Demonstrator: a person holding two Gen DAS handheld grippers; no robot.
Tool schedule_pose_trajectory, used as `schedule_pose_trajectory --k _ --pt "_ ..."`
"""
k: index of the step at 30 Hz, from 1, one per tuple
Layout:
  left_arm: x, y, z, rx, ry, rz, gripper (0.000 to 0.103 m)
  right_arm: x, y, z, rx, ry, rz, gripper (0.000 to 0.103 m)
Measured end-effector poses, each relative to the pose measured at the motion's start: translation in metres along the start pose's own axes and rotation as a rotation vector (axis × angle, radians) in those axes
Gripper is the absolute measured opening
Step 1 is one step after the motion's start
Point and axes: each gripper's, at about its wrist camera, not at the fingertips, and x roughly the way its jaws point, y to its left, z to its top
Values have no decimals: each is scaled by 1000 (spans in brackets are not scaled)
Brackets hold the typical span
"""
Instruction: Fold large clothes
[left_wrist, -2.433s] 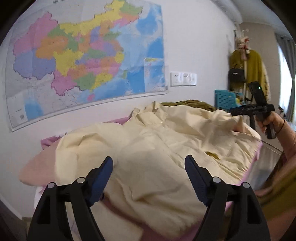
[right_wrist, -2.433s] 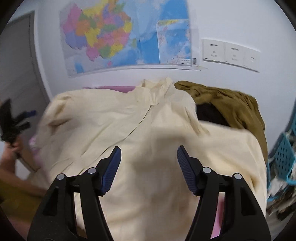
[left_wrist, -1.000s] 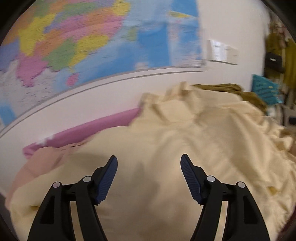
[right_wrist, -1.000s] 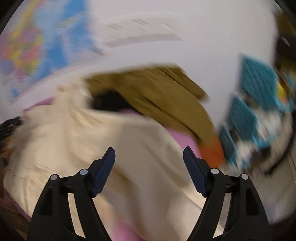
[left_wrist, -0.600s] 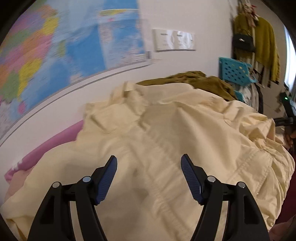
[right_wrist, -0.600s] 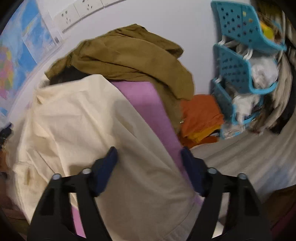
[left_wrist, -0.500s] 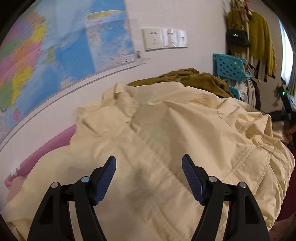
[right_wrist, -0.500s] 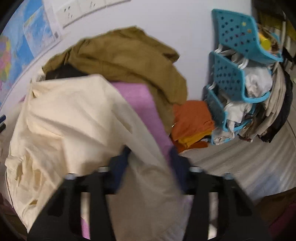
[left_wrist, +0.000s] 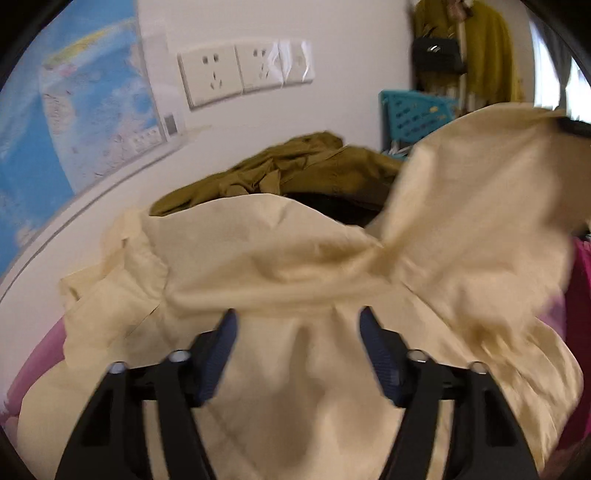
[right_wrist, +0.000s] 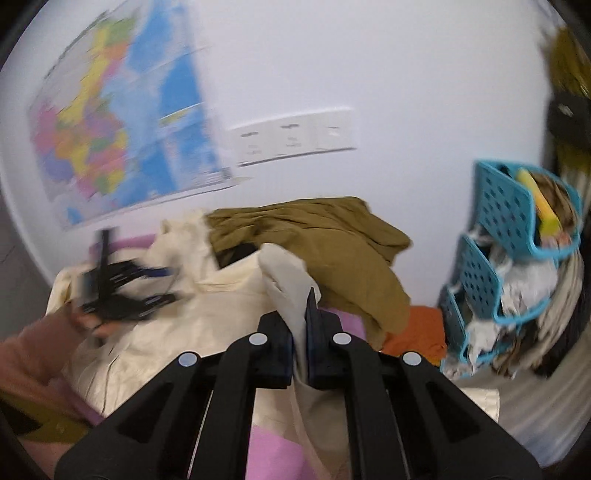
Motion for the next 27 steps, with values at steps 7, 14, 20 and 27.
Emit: schedule_pose_trajectory --k 7,14,20,27 --pt "43 19 42 -179 9 -82 46 -25 74 0 -163 34 205 6" --pt "44 31 43 -253 25 -190 47 19 173 12 -284 140 479 6" --pt "-36 104 10 -280 -75 -151 60 96 238 21 -296 262 603 7" --pt "-132 170 -64 -379 -151 -29 67 212 292 12 -200 364 659 25"
